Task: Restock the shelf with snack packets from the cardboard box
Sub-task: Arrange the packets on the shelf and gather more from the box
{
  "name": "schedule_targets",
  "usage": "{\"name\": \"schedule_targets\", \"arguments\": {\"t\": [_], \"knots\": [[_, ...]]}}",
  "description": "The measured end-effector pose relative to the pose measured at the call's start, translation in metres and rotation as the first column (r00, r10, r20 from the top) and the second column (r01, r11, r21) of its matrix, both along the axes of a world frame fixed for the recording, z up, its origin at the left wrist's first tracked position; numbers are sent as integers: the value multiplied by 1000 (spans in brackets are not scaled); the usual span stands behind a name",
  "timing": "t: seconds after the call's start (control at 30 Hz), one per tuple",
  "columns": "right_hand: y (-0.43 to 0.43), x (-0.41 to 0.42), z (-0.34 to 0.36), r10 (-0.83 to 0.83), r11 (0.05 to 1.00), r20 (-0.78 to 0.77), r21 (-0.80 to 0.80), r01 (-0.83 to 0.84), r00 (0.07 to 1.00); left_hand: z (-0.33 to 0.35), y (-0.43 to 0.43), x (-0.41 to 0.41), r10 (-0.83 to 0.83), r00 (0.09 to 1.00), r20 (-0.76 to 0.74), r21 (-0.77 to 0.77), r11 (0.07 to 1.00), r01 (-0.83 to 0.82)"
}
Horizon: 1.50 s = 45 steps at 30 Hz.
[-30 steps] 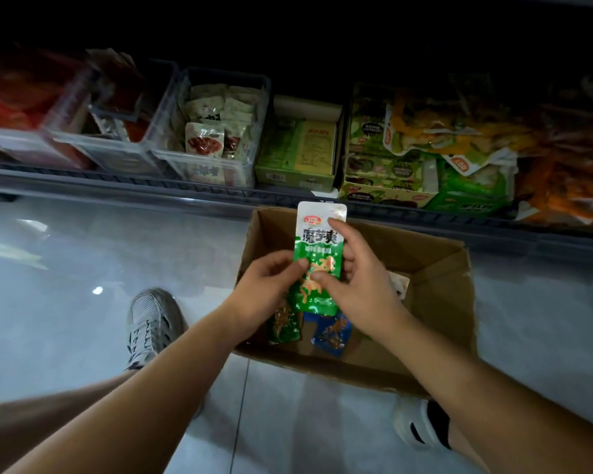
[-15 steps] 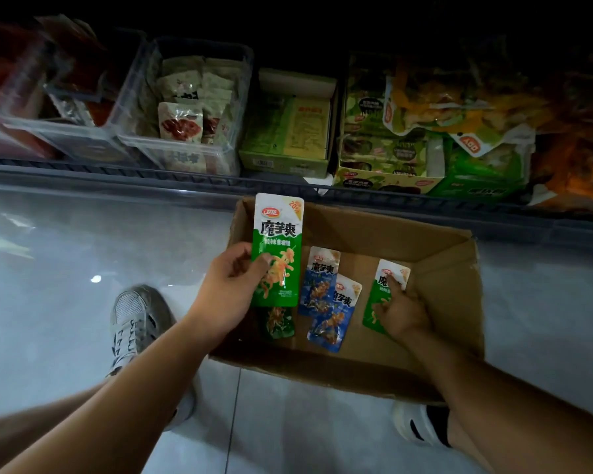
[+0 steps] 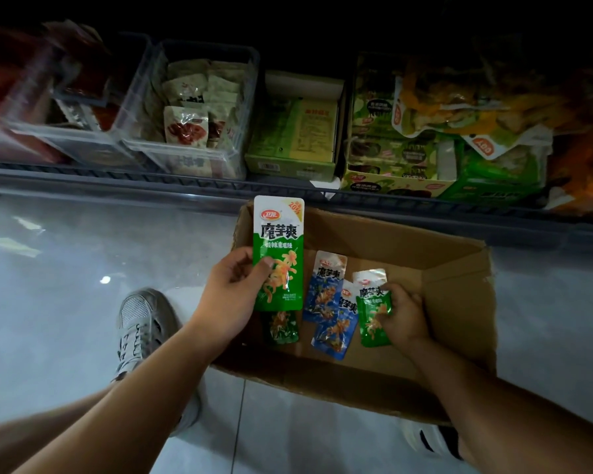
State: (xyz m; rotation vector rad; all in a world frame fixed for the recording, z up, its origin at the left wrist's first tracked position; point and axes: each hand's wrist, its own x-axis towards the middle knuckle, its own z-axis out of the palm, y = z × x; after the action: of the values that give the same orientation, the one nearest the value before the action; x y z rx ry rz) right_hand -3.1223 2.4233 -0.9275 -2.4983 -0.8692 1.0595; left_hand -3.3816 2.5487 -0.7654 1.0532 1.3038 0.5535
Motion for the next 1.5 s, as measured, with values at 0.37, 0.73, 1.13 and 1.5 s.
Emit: {"name": "schedule_targets", "arguments": {"t": [0.37,0.73,1.13,1.5], "knots": [[39,-50,167,67,857,-301,506,100,951,8,12,-4,179,982,57,-53,983,-176],[97,-127,171,290,777,-350,630,-6,891,17,20,-41,239,962,132,-24,971,-238],[50,-90,5,953,300,91,-109,-948,291,-7,42,-69,396,912,108,-118,916,-384],[30,-64,0,816,528,303,-43,-848,492,9,38,-49,354,922,158,-79,935,-346]]}}
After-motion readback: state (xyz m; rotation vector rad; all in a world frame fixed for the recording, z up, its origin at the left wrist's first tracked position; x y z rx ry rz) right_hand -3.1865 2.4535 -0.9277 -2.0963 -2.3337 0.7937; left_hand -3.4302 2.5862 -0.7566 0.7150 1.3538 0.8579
